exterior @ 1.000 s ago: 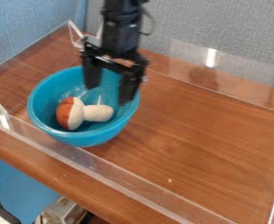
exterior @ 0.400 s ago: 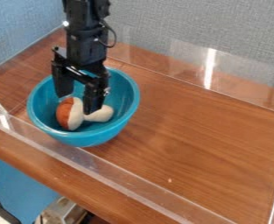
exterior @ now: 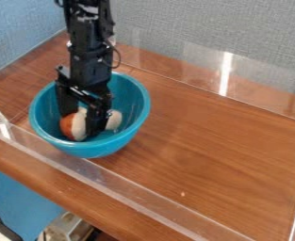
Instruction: Remove the mushroom from inside the blue bowl and put it on the table
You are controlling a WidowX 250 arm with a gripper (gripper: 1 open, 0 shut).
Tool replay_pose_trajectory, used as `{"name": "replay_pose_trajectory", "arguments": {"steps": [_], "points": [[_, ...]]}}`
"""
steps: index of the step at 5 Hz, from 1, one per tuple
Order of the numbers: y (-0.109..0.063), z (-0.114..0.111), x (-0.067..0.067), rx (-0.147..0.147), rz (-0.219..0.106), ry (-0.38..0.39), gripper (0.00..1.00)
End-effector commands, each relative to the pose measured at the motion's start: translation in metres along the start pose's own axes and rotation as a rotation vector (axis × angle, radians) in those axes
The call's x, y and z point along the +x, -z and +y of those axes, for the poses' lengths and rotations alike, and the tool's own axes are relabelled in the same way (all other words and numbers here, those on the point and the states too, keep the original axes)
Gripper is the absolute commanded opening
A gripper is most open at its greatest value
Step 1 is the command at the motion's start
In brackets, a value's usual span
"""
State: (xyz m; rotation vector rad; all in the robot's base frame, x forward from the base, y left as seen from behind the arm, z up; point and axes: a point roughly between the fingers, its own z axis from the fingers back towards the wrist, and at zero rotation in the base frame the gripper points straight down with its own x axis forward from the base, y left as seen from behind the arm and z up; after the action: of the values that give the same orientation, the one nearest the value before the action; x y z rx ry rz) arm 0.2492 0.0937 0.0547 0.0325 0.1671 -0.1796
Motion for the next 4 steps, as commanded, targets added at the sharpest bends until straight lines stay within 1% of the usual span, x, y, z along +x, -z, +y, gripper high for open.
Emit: {"name": "replay_pose_trajectory", "arguments": {"steps": [1, 2, 4], "points": [[0.003, 0.008, -0.001, 0.004, -0.012, 0.009, 1.00], [0.009, 0.010, -0.001, -0.004, -0.014, 0.019, 0.00], [0.014, 0.011, 0.001, -0.018, -0.016, 0.026, 0.00]]}}
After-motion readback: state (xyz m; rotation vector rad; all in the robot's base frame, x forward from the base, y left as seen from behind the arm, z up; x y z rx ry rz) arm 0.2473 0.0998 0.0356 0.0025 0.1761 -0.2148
